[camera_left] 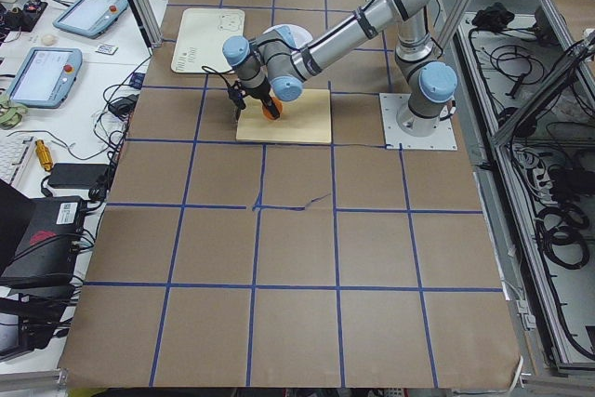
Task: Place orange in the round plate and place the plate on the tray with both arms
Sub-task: 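Move the left gripper down over the orange on the bamboo board, then close the left gripper on the orange and lift it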
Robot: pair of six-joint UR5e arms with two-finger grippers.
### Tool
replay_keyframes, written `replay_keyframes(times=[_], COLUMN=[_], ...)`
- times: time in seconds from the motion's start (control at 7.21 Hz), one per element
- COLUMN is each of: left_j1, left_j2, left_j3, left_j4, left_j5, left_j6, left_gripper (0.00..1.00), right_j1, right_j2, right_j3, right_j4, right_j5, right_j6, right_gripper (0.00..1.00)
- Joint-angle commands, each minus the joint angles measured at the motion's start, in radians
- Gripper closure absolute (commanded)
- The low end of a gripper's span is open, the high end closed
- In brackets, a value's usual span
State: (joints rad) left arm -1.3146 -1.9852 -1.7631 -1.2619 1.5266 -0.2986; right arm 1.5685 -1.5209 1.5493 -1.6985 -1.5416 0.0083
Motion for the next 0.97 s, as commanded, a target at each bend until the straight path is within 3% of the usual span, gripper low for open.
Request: replay_keyframes(times=[0.0, 0.42, 0.69, 0.83], left_j1=[-0.002, -0.024, -0.148, -0.241], left_j2=[-0.006, 0.043, 0.029, 0.023], left_j3=[0.005, 0.049, 0.146, 0.157], left_j4=[0.004, -0.002, -0.007, 0.007], left_j5=[-0.031, -0.031, -0.153, -0.161], left_j6=[-0.062, -0.225, -0.398, -0.501], left_gripper=[0.99, 1.00, 1.00, 1.00], right_j1=[-0.001, -0.001, -0.001, -0.002], right_j2=[0.001, 0.002, 0.004, 0.004], right_j3=[0.000, 0.000, 0.000, 0.000], right_j4=[0.000, -0.001, -0.003, -0.003], right_j5=[0.000, 0.000, 0.000, 0.000], right_j6=[-0.001, -0.001, -0.001, -0.001], right_gripper=[0.00, 0.00, 0.00, 0.00])
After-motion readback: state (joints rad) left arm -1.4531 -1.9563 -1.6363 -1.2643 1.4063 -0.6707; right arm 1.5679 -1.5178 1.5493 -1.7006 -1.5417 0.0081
